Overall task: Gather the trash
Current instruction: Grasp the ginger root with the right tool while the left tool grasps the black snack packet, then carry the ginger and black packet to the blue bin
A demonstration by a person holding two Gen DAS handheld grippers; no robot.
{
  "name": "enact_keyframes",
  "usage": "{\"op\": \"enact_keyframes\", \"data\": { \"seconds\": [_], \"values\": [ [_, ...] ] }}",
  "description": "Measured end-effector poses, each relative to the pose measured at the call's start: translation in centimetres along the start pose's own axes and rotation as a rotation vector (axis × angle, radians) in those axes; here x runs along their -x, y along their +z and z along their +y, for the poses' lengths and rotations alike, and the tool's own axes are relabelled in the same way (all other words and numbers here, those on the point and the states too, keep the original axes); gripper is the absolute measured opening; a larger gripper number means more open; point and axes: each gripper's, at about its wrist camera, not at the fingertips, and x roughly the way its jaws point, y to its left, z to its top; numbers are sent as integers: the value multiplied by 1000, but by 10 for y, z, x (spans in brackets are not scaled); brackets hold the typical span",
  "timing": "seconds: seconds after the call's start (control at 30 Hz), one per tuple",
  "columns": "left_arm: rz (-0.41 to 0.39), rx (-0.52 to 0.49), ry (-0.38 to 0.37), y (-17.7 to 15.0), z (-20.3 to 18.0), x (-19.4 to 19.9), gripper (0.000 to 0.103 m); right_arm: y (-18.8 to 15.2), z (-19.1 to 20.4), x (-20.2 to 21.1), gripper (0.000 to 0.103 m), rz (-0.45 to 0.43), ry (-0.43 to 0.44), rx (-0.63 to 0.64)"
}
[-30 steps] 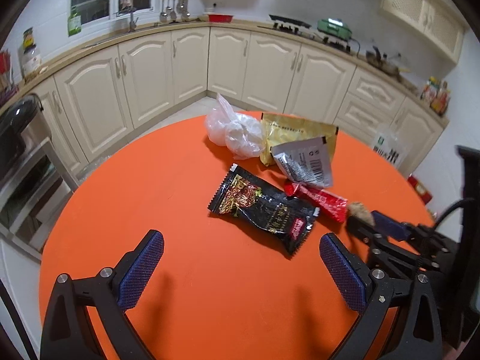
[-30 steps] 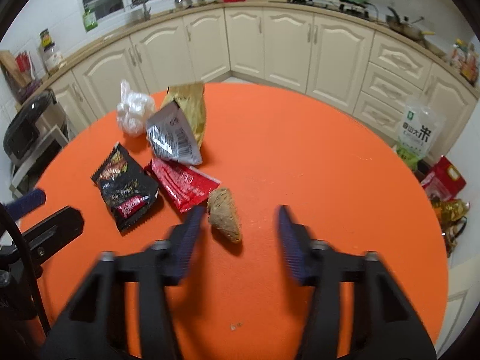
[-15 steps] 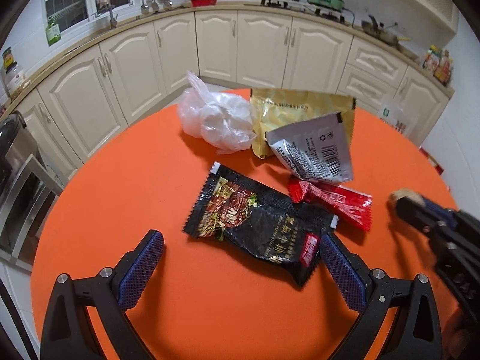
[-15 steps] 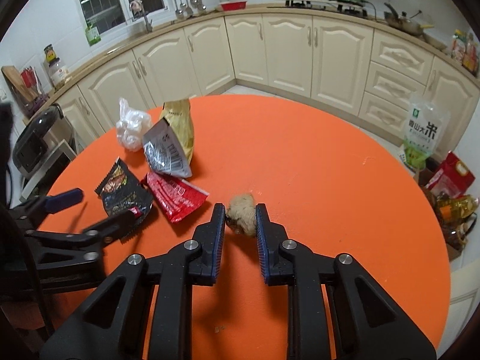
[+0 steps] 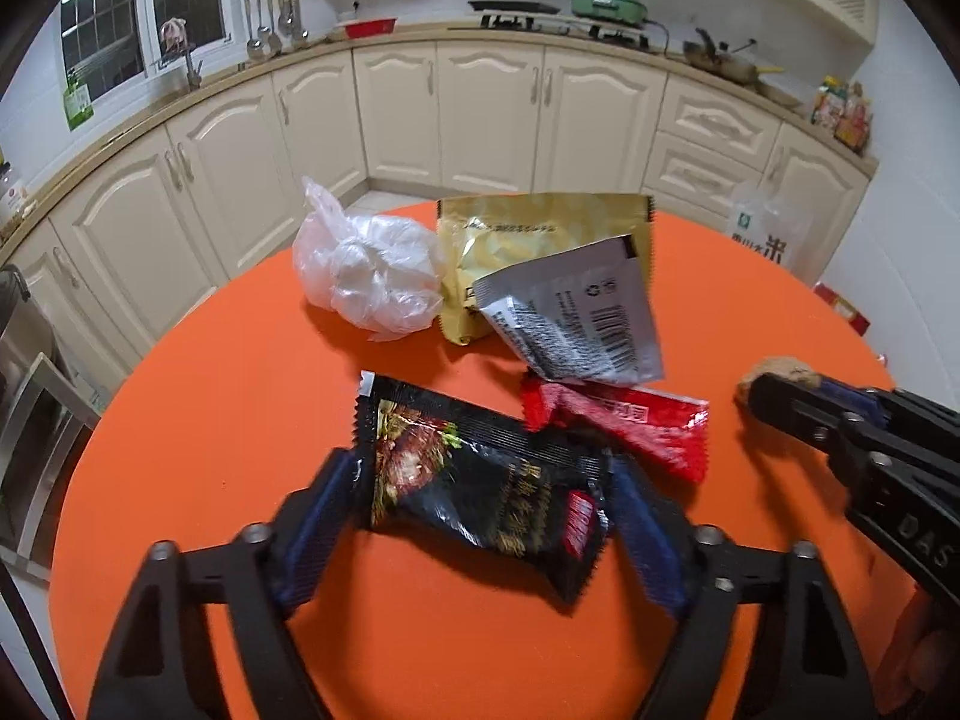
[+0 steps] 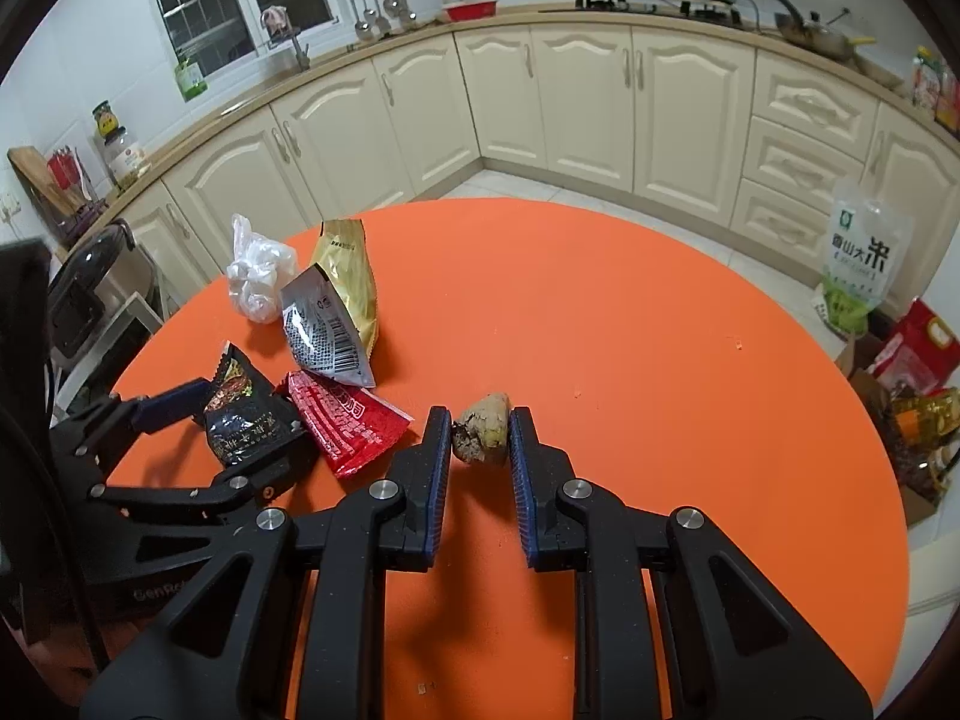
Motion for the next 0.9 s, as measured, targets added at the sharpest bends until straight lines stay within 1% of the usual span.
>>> {"op": "enact_keyframes", "data": {
  "seconds": [0.07, 0.13, 0.23, 0.27, 0.3, 0.4, 0.5, 0.57, 0.63, 0.77, 0.9],
  "values": [
    [-9, -12, 6, -5, -3, -2, 59, -1, -3, 1, 19, 1, 4, -7],
    [-11, -6, -9, -12, -1, 0, 55, -2, -3, 1, 18, 4, 4, -11],
    [-13, 19, -47, -15, 6, -2, 45, -4, -4, 3, 18, 7, 2, -13],
    [-12, 31, -61, -18, 10, 4, 37, -6, -4, 4, 18, 8, 3, -16],
    [-9, 42, -80, -20, 13, 3, 34, -7, -3, 5, 18, 7, 2, -17],
    [-12, 57, -103, -28, 14, 8, 28, -9, -3, 9, 18, 5, 2, -20],
    [-16, 71, -125, -29, 17, 10, 26, -14, -2, 14, 18, 2, -1, -18],
    [-27, 74, -128, -28, 19, 18, 26, -18, -1, 20, 18, -2, 2, -24],
    [-42, 80, -139, -34, 20, 25, 26, -21, 0, 26, 18, -6, 0, -26],
    [-67, 80, -141, -47, 18, 49, 26, -31, 2, 45, 18, -21, 0, -35],
    [-99, 67, -142, -62, 16, 82, 26, -40, 6, 70, 18, -48, -3, -40]
  ]
}}
